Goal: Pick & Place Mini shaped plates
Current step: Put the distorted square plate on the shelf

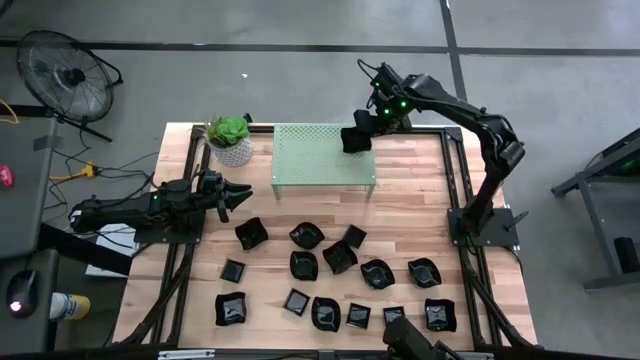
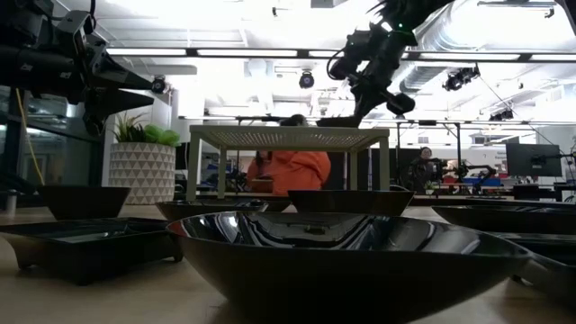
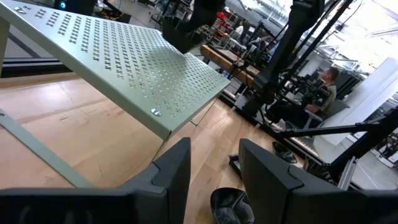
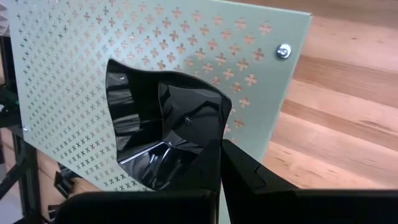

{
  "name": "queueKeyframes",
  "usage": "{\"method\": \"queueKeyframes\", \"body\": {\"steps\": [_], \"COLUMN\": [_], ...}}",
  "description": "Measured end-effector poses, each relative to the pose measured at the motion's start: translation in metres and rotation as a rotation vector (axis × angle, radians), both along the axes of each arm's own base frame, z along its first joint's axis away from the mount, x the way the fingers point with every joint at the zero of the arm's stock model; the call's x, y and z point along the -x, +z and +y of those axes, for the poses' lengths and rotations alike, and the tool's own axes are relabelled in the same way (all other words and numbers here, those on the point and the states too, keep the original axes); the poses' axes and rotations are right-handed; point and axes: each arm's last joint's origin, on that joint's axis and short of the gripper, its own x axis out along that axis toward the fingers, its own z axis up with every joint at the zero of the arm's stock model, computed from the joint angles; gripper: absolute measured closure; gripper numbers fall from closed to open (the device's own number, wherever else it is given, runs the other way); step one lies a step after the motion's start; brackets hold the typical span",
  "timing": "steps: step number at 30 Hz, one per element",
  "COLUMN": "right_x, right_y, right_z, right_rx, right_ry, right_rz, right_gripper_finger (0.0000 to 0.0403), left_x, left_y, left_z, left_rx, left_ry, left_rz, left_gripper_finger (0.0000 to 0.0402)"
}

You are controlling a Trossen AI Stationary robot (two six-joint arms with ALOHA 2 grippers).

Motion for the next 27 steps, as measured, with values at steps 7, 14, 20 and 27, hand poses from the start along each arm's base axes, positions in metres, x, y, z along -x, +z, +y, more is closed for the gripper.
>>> {"method": "queueKeyframes", "body": {"steps": [7,14,20,27], "right_x": [0.0002,0.0003,-0.0005,-0.0018], "right_y": [0.0,0.0,-0.0001,-0.0002], "right_z": [-0.0003,-0.0012,-0.0004,0.0011], "right_rx": [-0.006,-0.001,0.012,0.034], "right_ry": [-0.033,-0.075,-0.072,-0.055], "right_rz": [0.009,0.02,0.029,0.042], "right_gripper_finger": [0.0403,0.0403,0.0402,0.0395], "left_x": [0.0001,0.0,0.0001,0.0], "left_y": [0.0001,0.0,0.0002,0.0], "left_z": [0.0,0.0,0.0,0.0], "left_rx": [0.0,0.0,0.0,0.0], "left_ry": [0.0,0.0,0.0,0.0], "left_rz": [-0.001,0.0,-0.001,0.0], "left_gripper_finger": [0.0268,0.0268,0.0268,0.0268]}}
